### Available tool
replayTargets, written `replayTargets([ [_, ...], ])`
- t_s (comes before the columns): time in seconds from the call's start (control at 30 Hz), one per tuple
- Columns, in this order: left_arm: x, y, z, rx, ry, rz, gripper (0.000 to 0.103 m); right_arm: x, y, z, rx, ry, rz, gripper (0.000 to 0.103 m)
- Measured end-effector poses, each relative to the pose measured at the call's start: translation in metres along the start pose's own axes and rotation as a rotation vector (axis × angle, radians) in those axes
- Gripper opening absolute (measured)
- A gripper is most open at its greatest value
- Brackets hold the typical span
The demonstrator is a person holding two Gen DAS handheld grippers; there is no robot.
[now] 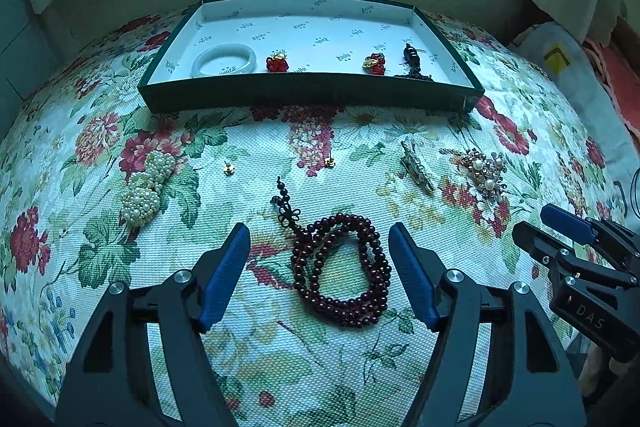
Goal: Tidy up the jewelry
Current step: 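Grasp the dark red bead bracelet with the left gripper, then lift the bead bracelet with the left gripper while the right grasps the rhinestone pin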
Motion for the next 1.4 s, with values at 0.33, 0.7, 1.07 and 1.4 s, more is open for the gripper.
replayTargets([
  [0.33,0.004,0.019,-0.011,-0.036,-0.009,0.030,0.079,0.004,0.005,-0.006,-0.018,0.027,0.036,0.048],
  [0.7,0.010,0.020,-0.015,-0.020,0.075,0.043,0.045,0.002,0.006,-0.006,-0.020,0.026,0.034,0.048],
  [1.07,0.007,0.015,-0.015,-0.021,0.091,0.011,0.015,0.001,0.007,-0.007,-0.018,0.024,0.030,0.048],
  [1.4,-0.004,0.002,-0.014,-0.004,0.066,0.002,0.011,-0.006,0.003,-0.006,-0.007,0.009,0.035,0.048],
])
Point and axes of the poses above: each gripper's, at about its wrist camera, not at the fingertips, and y roughly the way its jaws point, x to its right, z to its top, the point moved 5 cm from there along y, roughly the way its jaws point, and after that the axes turned 4 degrees about -z, right-handed, at the moved point
